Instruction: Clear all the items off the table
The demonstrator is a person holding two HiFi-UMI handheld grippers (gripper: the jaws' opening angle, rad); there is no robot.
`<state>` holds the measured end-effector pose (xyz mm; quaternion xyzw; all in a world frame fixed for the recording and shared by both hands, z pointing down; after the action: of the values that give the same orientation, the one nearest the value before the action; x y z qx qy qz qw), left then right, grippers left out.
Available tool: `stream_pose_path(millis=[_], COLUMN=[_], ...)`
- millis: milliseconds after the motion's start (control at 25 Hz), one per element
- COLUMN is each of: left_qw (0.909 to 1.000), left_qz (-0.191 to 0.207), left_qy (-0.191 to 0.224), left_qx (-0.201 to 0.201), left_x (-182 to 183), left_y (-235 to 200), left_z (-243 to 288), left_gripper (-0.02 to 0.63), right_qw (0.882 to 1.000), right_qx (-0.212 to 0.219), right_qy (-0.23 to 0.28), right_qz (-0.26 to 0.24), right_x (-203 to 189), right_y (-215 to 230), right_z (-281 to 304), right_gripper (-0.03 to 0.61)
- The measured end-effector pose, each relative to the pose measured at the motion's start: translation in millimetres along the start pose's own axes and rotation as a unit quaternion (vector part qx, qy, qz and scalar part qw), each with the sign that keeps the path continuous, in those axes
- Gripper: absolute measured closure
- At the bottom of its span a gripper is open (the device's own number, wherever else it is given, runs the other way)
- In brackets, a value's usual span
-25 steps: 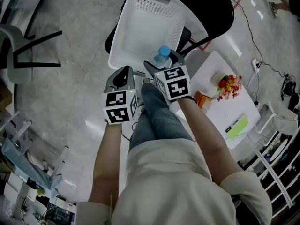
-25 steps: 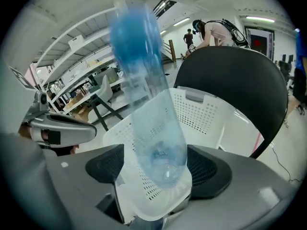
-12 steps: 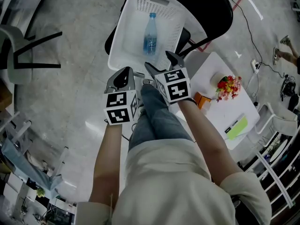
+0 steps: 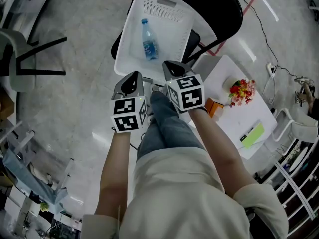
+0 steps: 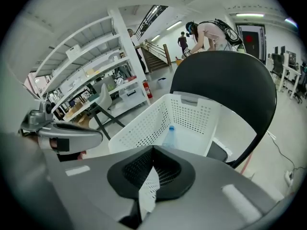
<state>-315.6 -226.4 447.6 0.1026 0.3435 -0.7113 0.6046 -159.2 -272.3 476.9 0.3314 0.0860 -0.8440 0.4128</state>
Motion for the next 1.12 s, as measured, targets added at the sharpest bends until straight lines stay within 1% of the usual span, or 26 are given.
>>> stream_pose_path(millis=[480,720,920,1120], left_qw=[0.9999,0.9997,0.9996,0.9993], left_qz=[0.007,-0.010,0.002,-0.004], left_qy=[0.008,0.012,0.016,0.025], left_qx=[-0.008,-0.019,-0.022,-0.028], left_x=[-1.5,-0.9,-0.4,-2.8], left_y=[9.0,13.0,17.1,19.2], left_z=[-11.4,-19.8,-26.5,-35.8], left_gripper=[0.606,0.606,0.606,0.606], right_qw=[1.000,1.000,0.999,0.999], right_qx=[-0.018,-0.022,-0.023,-0.025], right_qy=[0.011,0.021,0.027,0.031], right_qz=[0.000,0.004,0.004,0.003], right_x=[-2.5,-3.3,-4.3,-8.5], right_y=[-2.0,-6.8,-11.4,-17.6], right_z=[-17.4,-29.3,-37.8,-46.8], right_gripper=[0.581,0.580,0.581,0.581])
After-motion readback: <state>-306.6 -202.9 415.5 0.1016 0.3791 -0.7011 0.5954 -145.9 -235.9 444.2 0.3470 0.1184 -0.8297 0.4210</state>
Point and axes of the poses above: the fingertips, and each gripper's own axes: z forward along the fingers, y to its right, x out of its top, the point moved 8 cm from there along -z, backward along the fingers, and after that the axes turned 13 degrees about -z, right-handed, at the moved point
